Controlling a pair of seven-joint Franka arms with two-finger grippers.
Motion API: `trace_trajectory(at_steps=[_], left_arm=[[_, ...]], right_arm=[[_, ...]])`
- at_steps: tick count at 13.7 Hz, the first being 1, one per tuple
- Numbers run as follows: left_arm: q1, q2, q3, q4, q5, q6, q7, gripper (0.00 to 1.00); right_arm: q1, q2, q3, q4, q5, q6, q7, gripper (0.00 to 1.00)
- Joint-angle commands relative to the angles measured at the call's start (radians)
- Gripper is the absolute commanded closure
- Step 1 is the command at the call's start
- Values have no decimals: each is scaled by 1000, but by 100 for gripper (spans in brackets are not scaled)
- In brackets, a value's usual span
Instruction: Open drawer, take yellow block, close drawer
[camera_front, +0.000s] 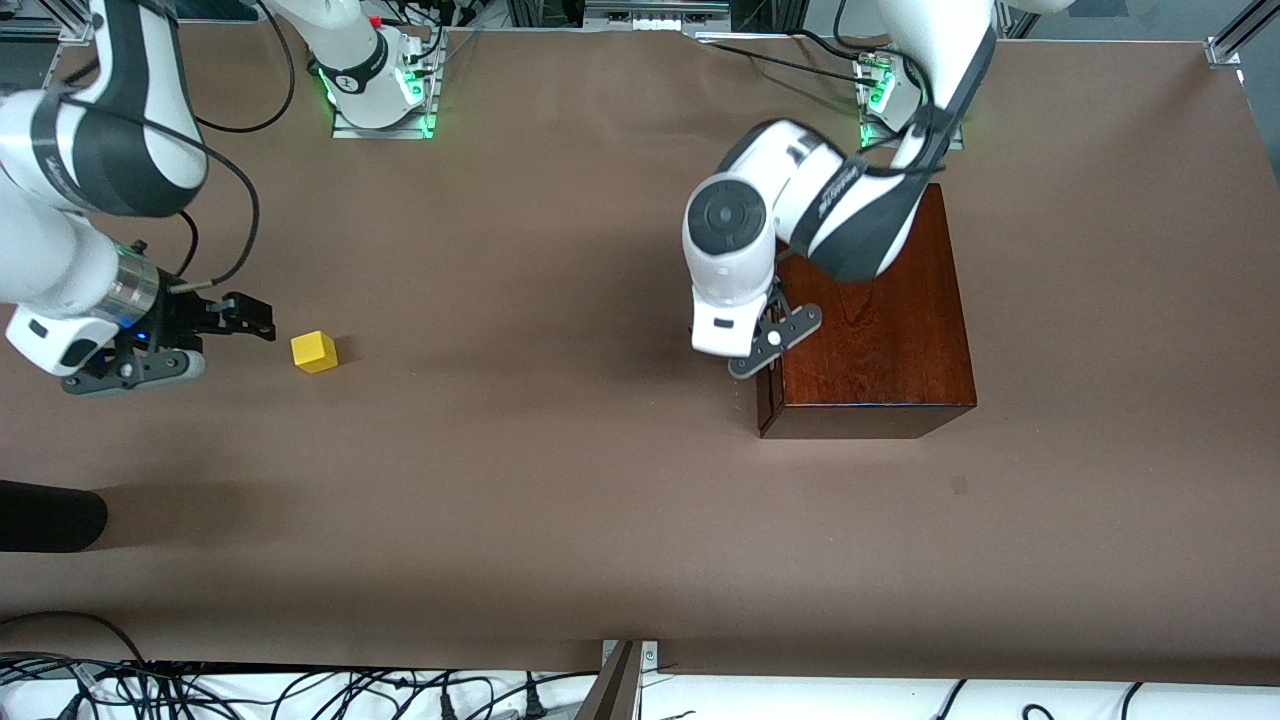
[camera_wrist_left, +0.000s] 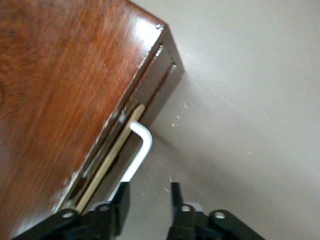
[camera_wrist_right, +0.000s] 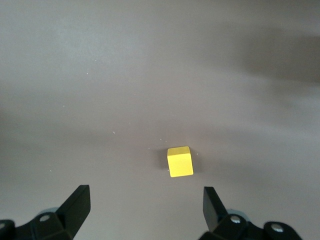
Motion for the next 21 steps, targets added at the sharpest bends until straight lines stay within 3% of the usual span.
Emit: trace_trajectory(at_steps=[1,6,8,11,15,21], left_arm=[[16,-85,-21,-19,-34,-11,85,0],[128,-197,10,-34,-124,-88,406,0],[139,-250,65,-37,-128,-142,532,0],[139,-343,201,-82,-179,-208,768,0],[140,-412,333,-114,-171,-248,1032,0],[165,-509,383,-209,-76,-183,1230,0]], right_arm=[[-65,-52,42,-14,-23,-22,34,0],[-143,-110,97,-17,-54,-51,112,0],[-172,-144,142,-12,-95,-89,233,0],[-198,-190,148,-12,-97,-143,247,0],[-214,-216,150,-15,-95,-155,238,0],[-206,-221,150,-3,-95,-210,255,0]])
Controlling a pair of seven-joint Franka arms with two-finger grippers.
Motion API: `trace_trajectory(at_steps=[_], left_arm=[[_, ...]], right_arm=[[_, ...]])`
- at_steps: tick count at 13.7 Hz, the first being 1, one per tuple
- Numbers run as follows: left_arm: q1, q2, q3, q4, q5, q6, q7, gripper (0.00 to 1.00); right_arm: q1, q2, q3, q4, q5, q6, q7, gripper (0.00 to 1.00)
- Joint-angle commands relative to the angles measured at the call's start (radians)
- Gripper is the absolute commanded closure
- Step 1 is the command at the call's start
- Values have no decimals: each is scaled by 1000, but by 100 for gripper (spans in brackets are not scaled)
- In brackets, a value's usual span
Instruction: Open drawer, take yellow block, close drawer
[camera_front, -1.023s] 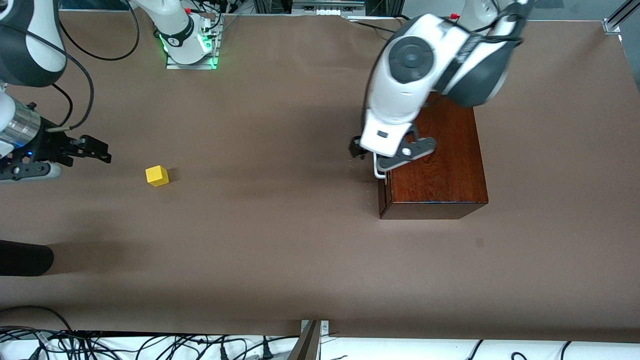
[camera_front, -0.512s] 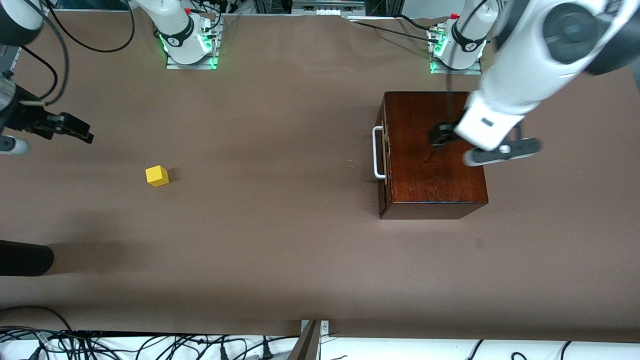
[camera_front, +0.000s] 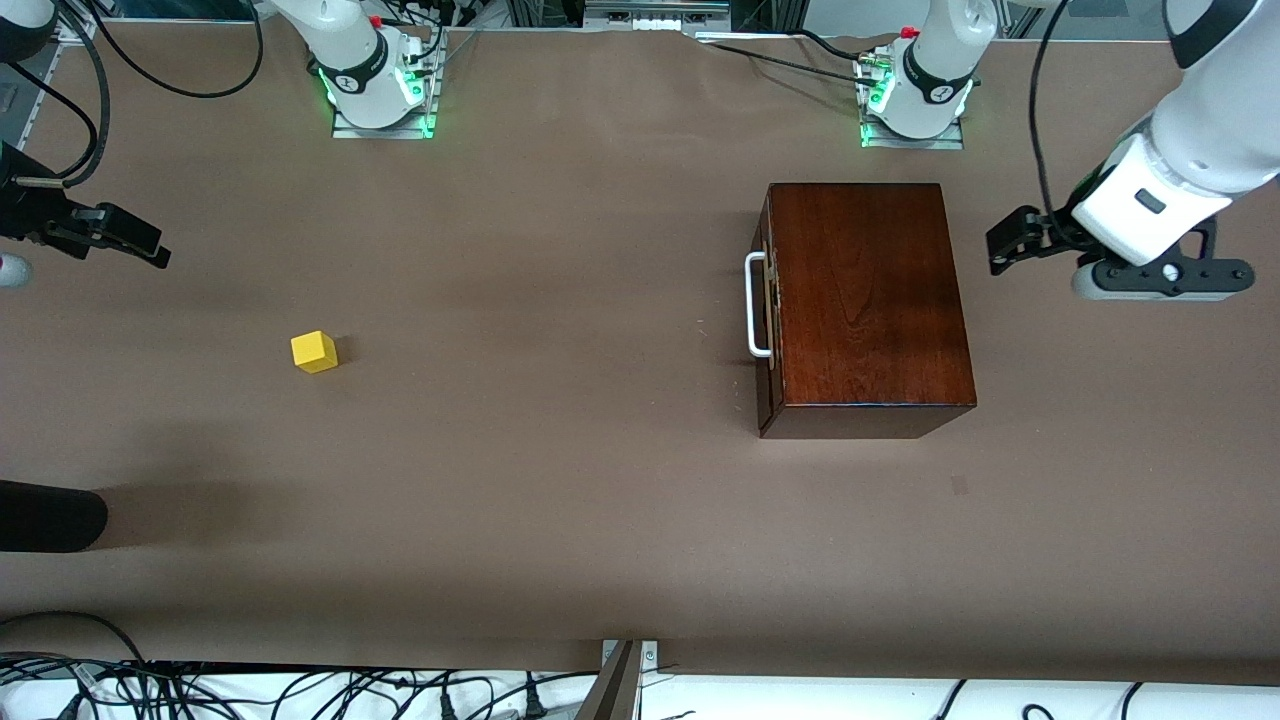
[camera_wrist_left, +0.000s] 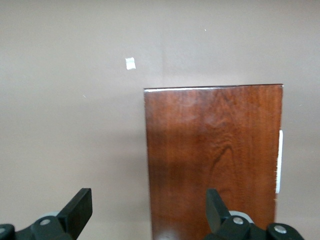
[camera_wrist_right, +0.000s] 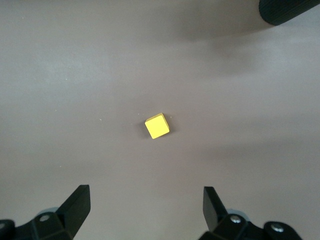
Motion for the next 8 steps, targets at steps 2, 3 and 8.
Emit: trace_trajectory(at_steps=[2,3,8], left_arm=[[15,-65,9,-79,31,34,67,0],[15,-65,9,-79,31,34,67,0],[32,-64,10,-71,19,34,72,0]], right_arm=[[-12,-9,21,1,-13,-29,26,0],[-10,-6,21,4,-15,-29,26,0],[-12,5,18,4,-15,-29,26,0]])
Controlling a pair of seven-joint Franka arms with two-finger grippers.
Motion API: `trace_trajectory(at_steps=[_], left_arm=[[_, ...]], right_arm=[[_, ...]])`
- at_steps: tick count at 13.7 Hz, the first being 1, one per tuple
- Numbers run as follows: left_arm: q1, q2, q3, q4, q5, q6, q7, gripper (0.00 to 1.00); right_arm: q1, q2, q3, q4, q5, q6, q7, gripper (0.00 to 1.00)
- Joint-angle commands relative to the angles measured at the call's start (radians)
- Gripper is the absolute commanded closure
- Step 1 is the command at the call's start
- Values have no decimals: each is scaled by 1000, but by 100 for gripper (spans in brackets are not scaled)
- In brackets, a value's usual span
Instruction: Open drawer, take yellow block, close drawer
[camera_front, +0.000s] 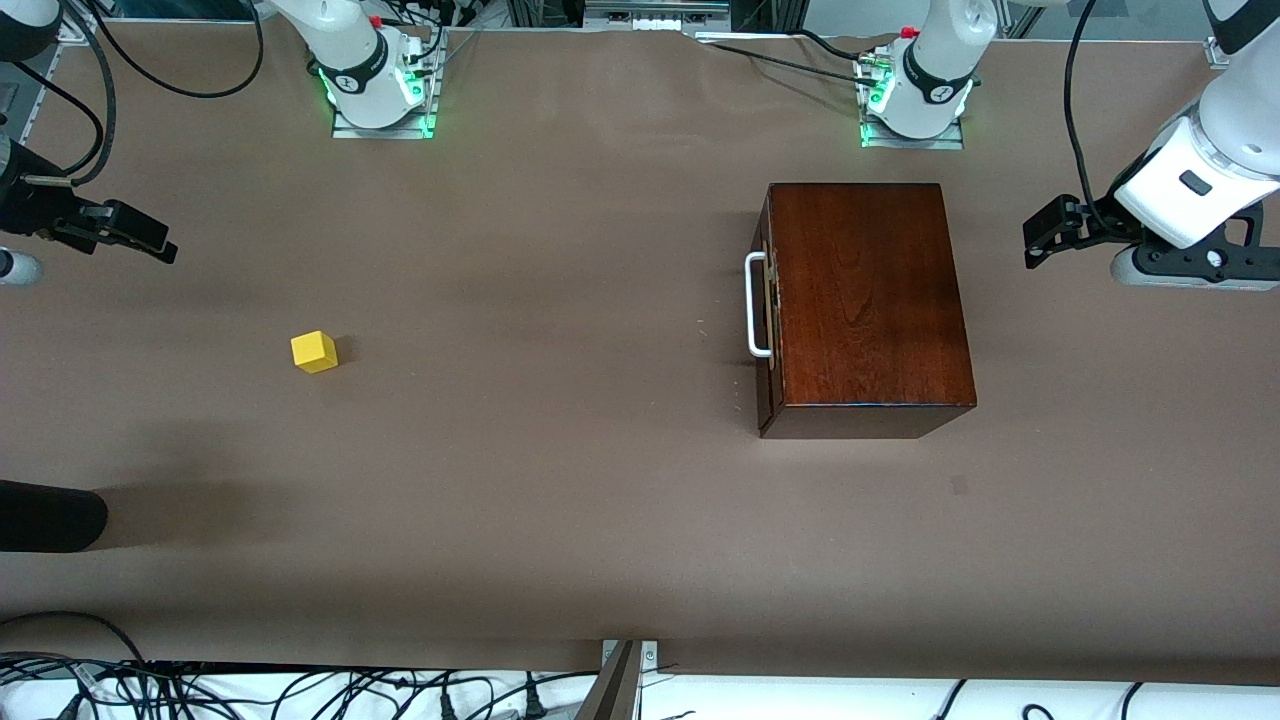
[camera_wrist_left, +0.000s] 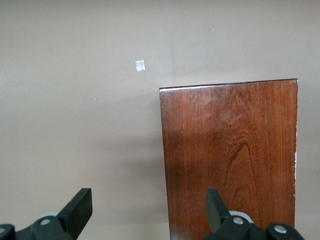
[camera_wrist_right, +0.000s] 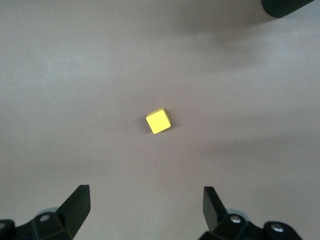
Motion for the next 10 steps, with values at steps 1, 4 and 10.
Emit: trace_trajectory(at_steps=[1,4,10], left_arm=[[10,-30,-3,-29,9,17,21,0],[12,-30,-3,-29,8,12,16,0],[10,-28,-7,-20,9,11,16,0]], right_arm=[[-12,7,10,4,-15,-13,15,0],[-12,15,10,4,-12,-13,18,0],[-12,21,6,4,-12,-13,18,0]])
